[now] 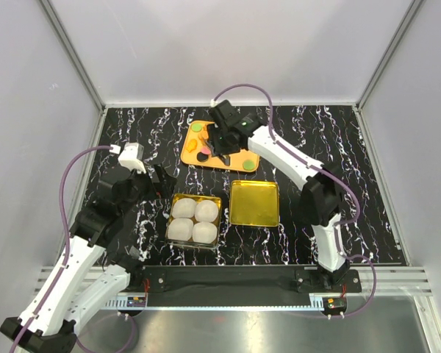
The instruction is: Pack the cookies
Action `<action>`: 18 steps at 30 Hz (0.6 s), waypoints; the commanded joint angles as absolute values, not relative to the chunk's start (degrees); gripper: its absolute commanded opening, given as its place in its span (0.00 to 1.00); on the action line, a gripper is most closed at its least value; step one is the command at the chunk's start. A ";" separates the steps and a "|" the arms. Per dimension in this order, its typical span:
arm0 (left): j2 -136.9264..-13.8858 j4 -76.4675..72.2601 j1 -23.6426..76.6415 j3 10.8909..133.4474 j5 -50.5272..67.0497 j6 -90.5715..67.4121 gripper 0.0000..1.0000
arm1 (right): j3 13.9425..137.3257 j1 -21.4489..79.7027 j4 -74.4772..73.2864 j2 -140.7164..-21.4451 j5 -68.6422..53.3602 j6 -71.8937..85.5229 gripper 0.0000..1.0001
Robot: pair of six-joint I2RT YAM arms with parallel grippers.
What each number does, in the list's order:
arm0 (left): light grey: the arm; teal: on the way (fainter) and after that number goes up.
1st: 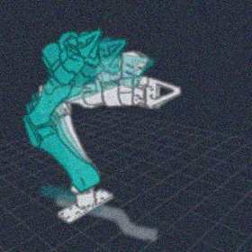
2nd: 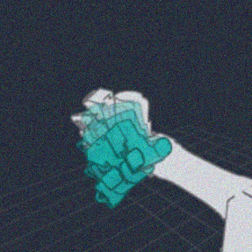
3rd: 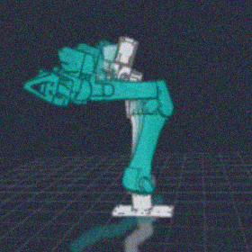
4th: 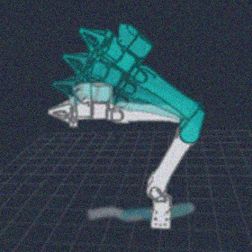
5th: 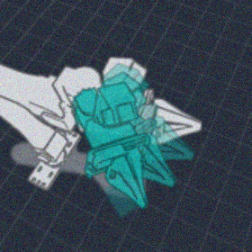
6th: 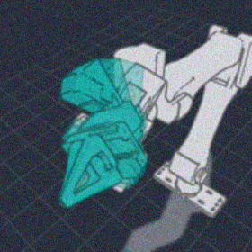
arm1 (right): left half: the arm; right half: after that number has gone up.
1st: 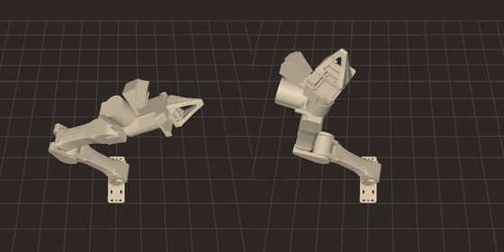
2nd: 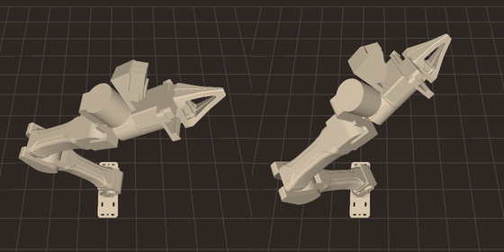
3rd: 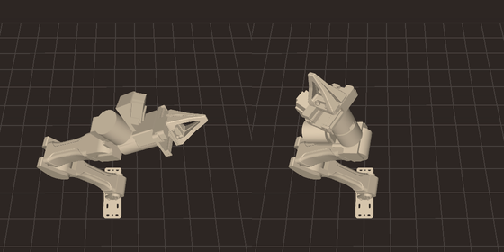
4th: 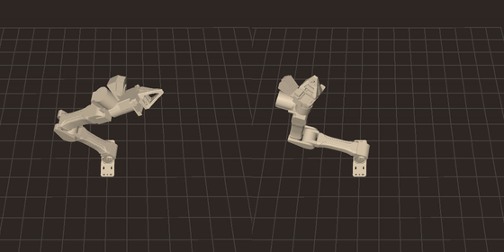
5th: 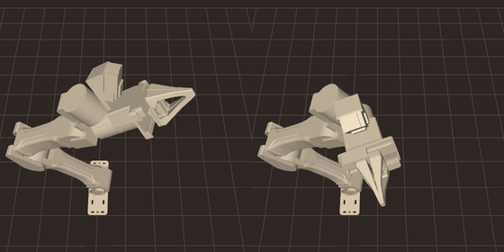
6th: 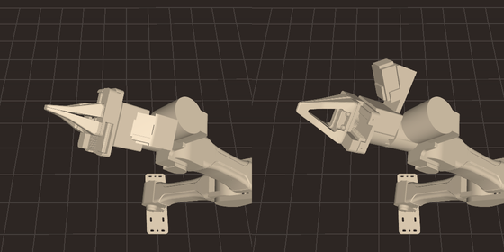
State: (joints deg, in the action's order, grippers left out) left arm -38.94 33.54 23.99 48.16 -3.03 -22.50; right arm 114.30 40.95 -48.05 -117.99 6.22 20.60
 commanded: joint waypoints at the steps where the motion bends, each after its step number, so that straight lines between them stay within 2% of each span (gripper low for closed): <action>1: -38.23 32.34 23.73 48.78 -4.83 -22.68 0.99 | 118.56 42.98 -49.39 -119.35 6.94 20.65 0.52; 8: -38.14 32.17 23.73 48.60 -4.22 -22.76 0.99 | 119.79 43.95 -49.57 -121.64 6.59 20.13 0.52; 18: -37.88 31.91 23.73 48.60 -3.87 -22.68 0.99 | 121.03 43.95 -50.89 -124.01 6.24 19.69 0.45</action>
